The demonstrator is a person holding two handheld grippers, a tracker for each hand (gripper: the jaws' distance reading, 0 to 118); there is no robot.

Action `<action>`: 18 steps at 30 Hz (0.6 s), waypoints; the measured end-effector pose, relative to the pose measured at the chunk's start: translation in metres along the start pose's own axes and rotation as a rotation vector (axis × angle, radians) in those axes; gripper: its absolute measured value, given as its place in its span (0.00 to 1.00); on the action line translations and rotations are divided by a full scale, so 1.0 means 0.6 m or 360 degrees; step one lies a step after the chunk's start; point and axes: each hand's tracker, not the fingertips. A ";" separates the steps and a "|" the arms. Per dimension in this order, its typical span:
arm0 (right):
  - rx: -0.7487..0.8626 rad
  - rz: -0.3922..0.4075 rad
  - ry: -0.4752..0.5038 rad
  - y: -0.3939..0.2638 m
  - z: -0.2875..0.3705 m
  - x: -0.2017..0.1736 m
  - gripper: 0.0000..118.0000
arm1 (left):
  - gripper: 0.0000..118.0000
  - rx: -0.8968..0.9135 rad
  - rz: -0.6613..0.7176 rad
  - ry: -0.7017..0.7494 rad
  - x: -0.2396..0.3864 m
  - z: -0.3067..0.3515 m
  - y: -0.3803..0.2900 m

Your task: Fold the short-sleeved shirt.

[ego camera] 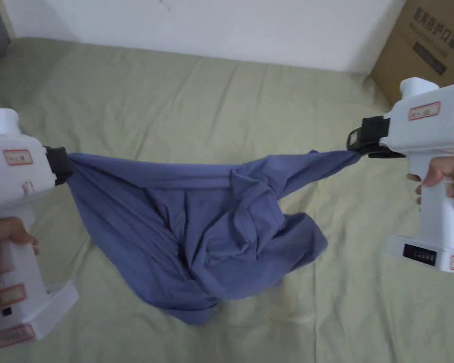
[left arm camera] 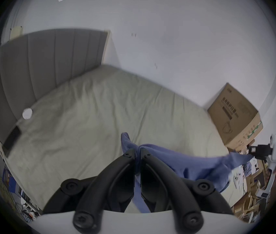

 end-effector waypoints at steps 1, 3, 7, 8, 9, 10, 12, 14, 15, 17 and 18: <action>0.0054 -0.0037 0.0000 0.006 0.035 0.014 0.03 | 0.04 0.0053 -0.0005 -0.0019 0.002 0.022 0.017; 0.0157 -0.0104 0.0020 0.020 0.093 0.037 0.03 | 0.04 0.0138 -0.0011 -0.0064 0.007 0.061 0.049; 0.0330 -0.0162 0.0063 0.053 0.198 0.055 0.03 | 0.04 0.0271 0.0001 -0.0204 0.035 0.134 0.114; 0.0367 -0.0136 0.0063 0.065 0.220 0.050 0.03 | 0.04 0.0301 -0.0033 -0.0240 0.049 0.152 0.132; 0.0403 -0.0121 0.0060 0.074 0.235 0.046 0.03 | 0.04 0.0327 -0.0071 -0.0247 0.062 0.164 0.145; 0.0457 -0.0093 0.0041 0.087 0.255 0.039 0.03 | 0.04 0.0368 -0.0135 -0.0238 0.080 0.177 0.162; 0.0546 -0.0038 -0.0002 0.113 0.282 0.024 0.03 | 0.04 0.0437 -0.0218 -0.0242 0.112 0.199 0.195; 0.0623 -0.0004 -0.0071 0.147 0.303 0.008 0.03 | 0.04 0.0477 -0.0257 -0.0245 0.144 0.213 0.235; 0.0641 0.0008 -0.0088 0.161 0.308 0.001 0.03 | 0.04 0.0489 -0.0273 -0.0245 0.154 0.216 0.249; 0.0673 0.0048 -0.0147 0.196 0.315 -0.017 0.03 | 0.04 0.0526 -0.0325 -0.0207 0.184 0.220 0.286; 0.0686 0.0062 -0.0175 0.214 0.315 -0.026 0.03 | 0.04 0.0544 -0.0356 -0.0187 0.196 0.220 0.301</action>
